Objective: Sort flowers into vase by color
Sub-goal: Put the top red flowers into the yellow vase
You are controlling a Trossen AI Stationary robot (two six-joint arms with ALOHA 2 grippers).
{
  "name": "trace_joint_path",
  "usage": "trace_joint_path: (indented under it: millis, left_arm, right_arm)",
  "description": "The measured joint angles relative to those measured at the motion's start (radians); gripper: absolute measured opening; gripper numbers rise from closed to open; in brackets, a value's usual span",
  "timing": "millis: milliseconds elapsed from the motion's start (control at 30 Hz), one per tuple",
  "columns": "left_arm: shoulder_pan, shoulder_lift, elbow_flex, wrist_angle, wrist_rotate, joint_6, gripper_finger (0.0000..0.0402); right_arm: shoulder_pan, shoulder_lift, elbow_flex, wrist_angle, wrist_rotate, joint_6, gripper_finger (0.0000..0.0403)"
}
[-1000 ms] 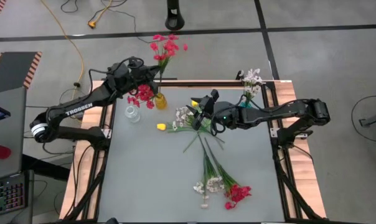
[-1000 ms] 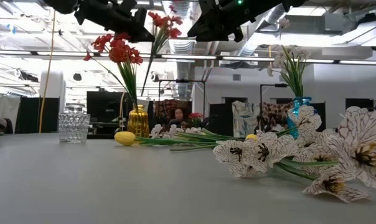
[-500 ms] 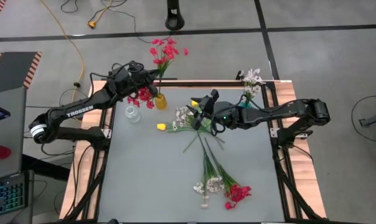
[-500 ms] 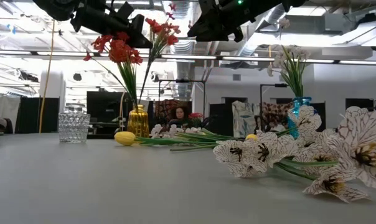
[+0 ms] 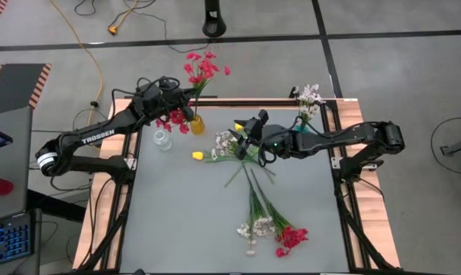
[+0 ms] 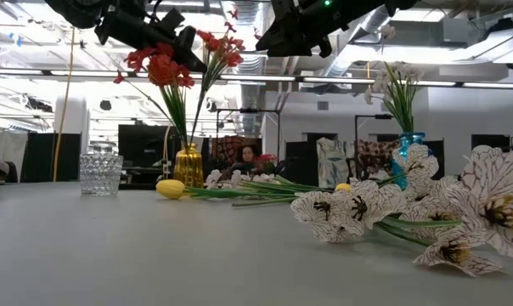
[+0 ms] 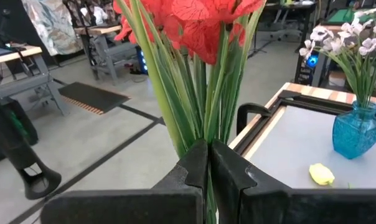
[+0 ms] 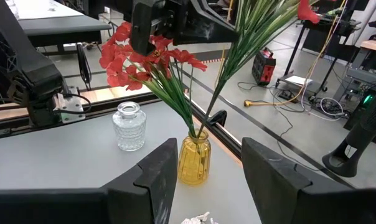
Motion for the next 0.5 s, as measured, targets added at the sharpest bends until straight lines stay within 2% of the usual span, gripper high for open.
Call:
trace_joint_path:
  millis: [300, 500]
  left_arm:
    - [0.000, 0.000, 0.000, -0.004, -0.016, 0.001, 0.0001]
    - [0.000, 0.000, 0.000, -0.003, -0.016, 0.001, 0.0037]
  right_arm:
    - [0.000, 0.000, 0.000, 0.000, 0.000, 0.000, 0.0203]
    - [0.000, 0.000, 0.000, 0.000, 0.000, 0.000, 0.0203]
